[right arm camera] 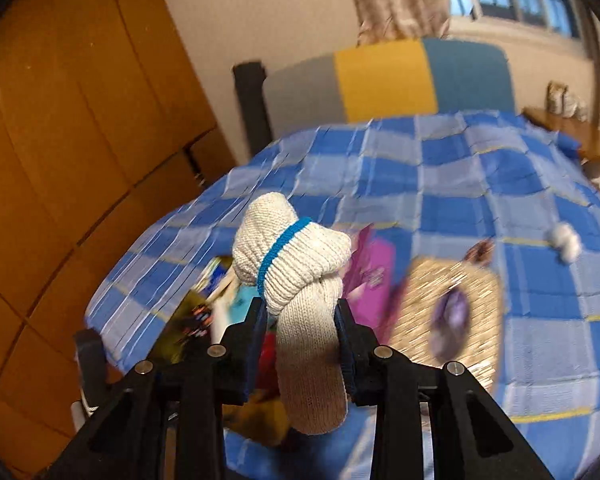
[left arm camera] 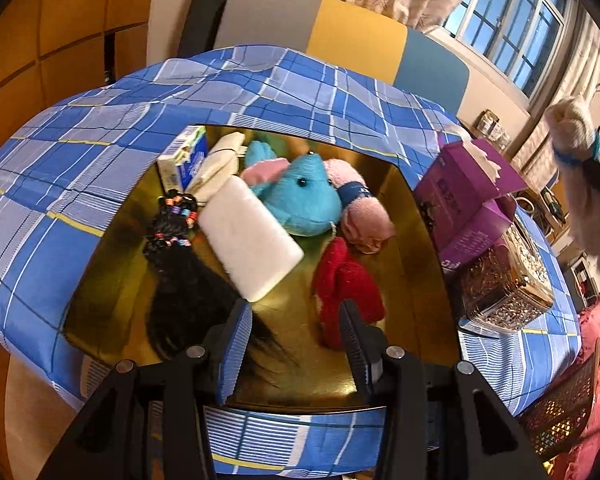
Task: Organize soft objects
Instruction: 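Carry the white mitten into the gold tray and open the right gripper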
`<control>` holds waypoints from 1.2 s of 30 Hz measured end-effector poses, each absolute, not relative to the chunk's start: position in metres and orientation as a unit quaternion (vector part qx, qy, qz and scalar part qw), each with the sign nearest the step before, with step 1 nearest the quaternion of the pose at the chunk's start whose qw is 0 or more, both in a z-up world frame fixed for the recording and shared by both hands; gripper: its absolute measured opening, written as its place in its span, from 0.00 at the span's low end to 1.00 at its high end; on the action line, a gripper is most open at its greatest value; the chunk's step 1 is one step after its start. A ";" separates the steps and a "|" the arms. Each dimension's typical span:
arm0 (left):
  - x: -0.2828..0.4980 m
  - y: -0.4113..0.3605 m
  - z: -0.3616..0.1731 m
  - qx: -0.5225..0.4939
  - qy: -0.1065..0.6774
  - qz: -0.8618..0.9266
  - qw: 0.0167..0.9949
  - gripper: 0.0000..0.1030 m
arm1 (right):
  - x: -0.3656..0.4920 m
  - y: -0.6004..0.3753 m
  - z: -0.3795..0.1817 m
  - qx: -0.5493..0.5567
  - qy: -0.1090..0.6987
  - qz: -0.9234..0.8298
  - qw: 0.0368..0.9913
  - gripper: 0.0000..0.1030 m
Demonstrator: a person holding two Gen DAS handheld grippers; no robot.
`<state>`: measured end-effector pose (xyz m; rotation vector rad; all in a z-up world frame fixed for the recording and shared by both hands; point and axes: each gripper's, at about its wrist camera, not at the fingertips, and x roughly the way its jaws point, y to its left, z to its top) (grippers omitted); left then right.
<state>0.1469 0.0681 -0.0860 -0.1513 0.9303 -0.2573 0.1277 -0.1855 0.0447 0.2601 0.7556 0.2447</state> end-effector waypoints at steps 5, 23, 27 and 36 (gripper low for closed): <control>0.145 0.077 -0.087 -0.079 0.447 -0.118 0.883 0.44 | 0.138 -0.142 0.011 0.124 0.415 0.128 0.892 0.33; 0.138 0.118 -0.091 -0.117 0.443 -0.089 0.884 0.44 | 0.176 -0.104 -0.071 0.174 0.478 0.009 0.861 0.39; 0.137 0.121 -0.091 -0.120 0.443 -0.091 0.884 0.44 | 0.179 -0.099 -0.076 0.161 0.473 -0.015 0.866 0.53; 0.137 0.125 -0.093 -0.134 0.443 -0.095 0.881 0.44 | 0.164 -0.095 -0.068 0.130 0.463 -0.005 0.877 0.60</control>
